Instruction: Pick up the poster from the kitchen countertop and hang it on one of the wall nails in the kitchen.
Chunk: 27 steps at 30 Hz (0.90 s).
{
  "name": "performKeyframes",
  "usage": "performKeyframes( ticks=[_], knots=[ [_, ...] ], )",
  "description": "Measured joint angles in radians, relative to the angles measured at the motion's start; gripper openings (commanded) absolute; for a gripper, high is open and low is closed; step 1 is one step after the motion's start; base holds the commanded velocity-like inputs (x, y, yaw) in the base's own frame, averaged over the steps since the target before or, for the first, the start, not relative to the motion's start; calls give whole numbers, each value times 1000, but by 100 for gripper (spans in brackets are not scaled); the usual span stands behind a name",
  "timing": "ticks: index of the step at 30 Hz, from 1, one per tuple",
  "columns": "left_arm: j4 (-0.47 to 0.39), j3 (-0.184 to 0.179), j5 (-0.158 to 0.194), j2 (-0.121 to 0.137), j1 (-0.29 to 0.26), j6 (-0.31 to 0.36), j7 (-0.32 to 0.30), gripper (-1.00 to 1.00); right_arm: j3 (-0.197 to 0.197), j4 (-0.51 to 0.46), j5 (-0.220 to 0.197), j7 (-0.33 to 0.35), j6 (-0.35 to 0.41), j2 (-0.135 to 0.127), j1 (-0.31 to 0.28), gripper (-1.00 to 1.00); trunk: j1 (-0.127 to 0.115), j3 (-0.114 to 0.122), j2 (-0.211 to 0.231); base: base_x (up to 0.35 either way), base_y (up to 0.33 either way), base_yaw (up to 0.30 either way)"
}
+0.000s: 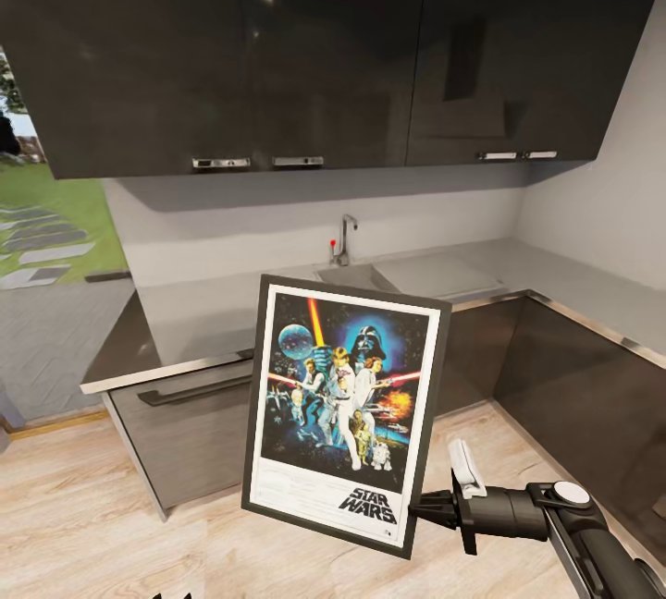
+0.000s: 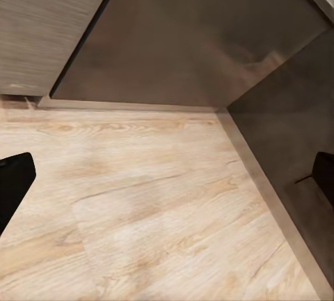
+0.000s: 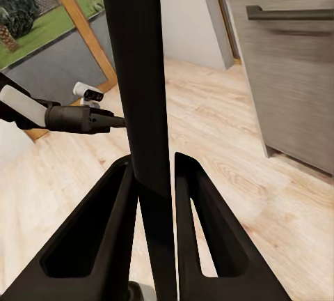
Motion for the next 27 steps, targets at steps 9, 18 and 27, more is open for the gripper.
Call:
performKeyframes(
  ticks=[9,18,27],
  knots=[
    [0,0,0,0,1,0,0,100,0,1,0,0,0,0,-1,-100,-8,6,14,0,0,0],
    [0,0,0,0,0,1,1,100,0,1,0,0,0,0,-1,-100,-8,6,14,0,0,0],
    [0,0,0,0,0,1,1,100,0,0,0,0,0,0,0,-100,-8,6,14,0,0,0]
  ],
)
